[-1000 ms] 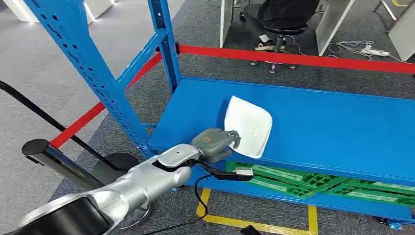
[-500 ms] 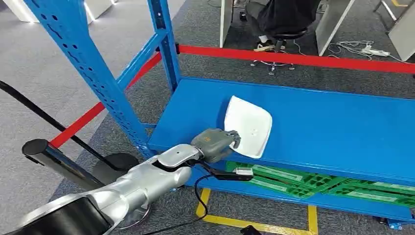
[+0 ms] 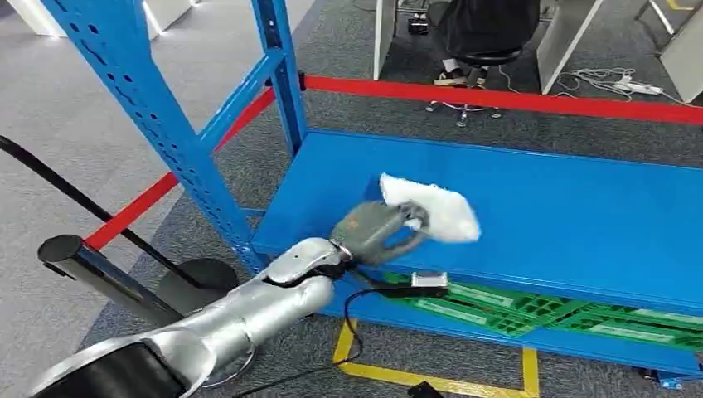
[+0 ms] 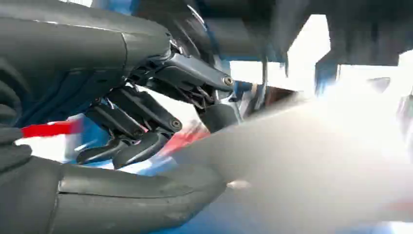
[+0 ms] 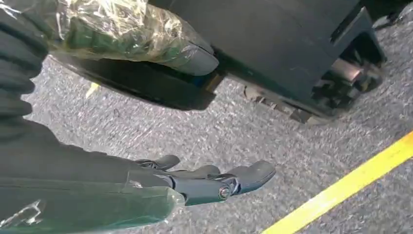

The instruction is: Take the parts from the cabinet and place them on the table.

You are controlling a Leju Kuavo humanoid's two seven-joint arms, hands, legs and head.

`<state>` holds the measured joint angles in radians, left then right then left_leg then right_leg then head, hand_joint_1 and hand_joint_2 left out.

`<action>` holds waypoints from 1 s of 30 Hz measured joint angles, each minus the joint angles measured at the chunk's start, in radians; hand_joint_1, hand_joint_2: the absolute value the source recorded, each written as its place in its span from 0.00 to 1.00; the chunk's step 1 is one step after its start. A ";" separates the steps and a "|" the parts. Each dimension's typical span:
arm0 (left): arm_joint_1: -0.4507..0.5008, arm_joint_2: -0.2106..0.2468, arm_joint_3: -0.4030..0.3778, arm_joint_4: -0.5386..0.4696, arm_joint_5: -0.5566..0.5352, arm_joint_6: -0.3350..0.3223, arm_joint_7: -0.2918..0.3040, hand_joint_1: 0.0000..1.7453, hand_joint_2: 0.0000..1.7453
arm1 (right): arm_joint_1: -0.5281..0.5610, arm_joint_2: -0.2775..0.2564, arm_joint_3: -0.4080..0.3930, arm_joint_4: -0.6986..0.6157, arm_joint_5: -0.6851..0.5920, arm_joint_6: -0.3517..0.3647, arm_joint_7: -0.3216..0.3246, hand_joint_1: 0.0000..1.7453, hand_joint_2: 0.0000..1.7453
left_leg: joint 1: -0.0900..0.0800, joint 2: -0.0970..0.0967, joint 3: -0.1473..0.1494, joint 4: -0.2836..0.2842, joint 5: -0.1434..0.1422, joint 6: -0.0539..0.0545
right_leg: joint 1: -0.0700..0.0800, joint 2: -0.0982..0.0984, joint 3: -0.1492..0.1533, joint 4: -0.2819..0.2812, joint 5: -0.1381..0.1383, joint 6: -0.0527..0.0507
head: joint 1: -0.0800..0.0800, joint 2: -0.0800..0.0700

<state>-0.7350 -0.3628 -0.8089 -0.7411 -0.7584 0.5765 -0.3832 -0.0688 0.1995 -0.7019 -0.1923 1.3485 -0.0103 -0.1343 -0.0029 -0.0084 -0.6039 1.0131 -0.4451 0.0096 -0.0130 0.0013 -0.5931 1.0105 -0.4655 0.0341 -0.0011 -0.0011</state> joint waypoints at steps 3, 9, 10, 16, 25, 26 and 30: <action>-0.040 0.005 0.061 -0.187 -0.002 -0.023 0.093 1.00 1.00 | 0.002 0.000 0.000 0.000 0.000 -0.007 0.003 0.00 1.00 | 0.000 0.002 0.003 0.000 -0.002 -0.001 | 0.000 0.006 0.002 0.000 0.000 0.000 | -0.002 0.000; -0.031 0.019 0.101 -0.338 0.019 0.032 0.054 1.00 1.00 | 0.002 0.000 0.000 0.000 0.000 -0.006 0.000 0.00 1.00 | 0.000 0.001 0.002 0.000 -0.001 -0.001 | 0.000 0.002 0.002 0.000 0.000 0.000 | -0.001 0.000; -0.028 0.021 0.101 -0.349 0.023 0.032 0.052 1.00 1.00 | 0.002 0.000 0.000 0.000 0.000 -0.006 0.000 0.00 1.00 | 0.000 0.001 0.002 0.000 -0.001 -0.001 | 0.000 0.002 0.002 0.000 0.000 0.000 | -0.001 0.000; -0.018 0.028 0.108 -0.382 0.025 0.032 0.051 1.00 1.00 | 0.002 0.000 0.000 0.000 0.001 -0.006 -0.001 0.00 1.00 | 0.000 0.001 0.002 0.000 -0.001 -0.001 | 0.000 0.002 0.002 0.000 0.000 0.000 | -0.001 0.000; -0.017 0.033 0.111 -0.396 0.032 0.035 0.051 1.00 1.00 | 0.002 0.000 0.000 0.000 0.000 -0.006 0.000 0.00 1.00 | 0.000 0.001 0.002 0.000 -0.001 -0.001 | 0.000 0.002 0.002 0.000 0.000 0.000 | -0.001 0.000; -0.017 0.033 0.112 -0.396 0.040 0.036 0.050 1.00 1.00 | 0.002 0.000 0.000 0.000 0.000 -0.006 0.000 0.00 1.00 | 0.000 0.001 0.002 0.000 -0.001 -0.001 | 0.000 0.002 0.002 0.000 0.000 0.000 | -0.001 0.000; -0.012 0.033 0.120 -0.397 0.058 0.041 0.047 1.00 1.00 | 0.002 0.000 0.000 0.000 0.000 -0.006 0.000 0.00 1.00 | 0.000 0.001 0.002 0.000 -0.001 -0.001 | 0.000 0.002 0.002 0.000 0.000 0.000 | -0.001 0.000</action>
<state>-0.7473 -0.3296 -0.6893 -1.1379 -0.7004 0.6172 -0.3365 -0.0672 0.1999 -0.7019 -0.1919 1.3481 -0.0160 -0.1347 -0.0031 -0.0075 -0.6020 1.0130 -0.4463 0.0088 -0.0132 0.0030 -0.5915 1.0103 -0.4655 0.0341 -0.0023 -0.0011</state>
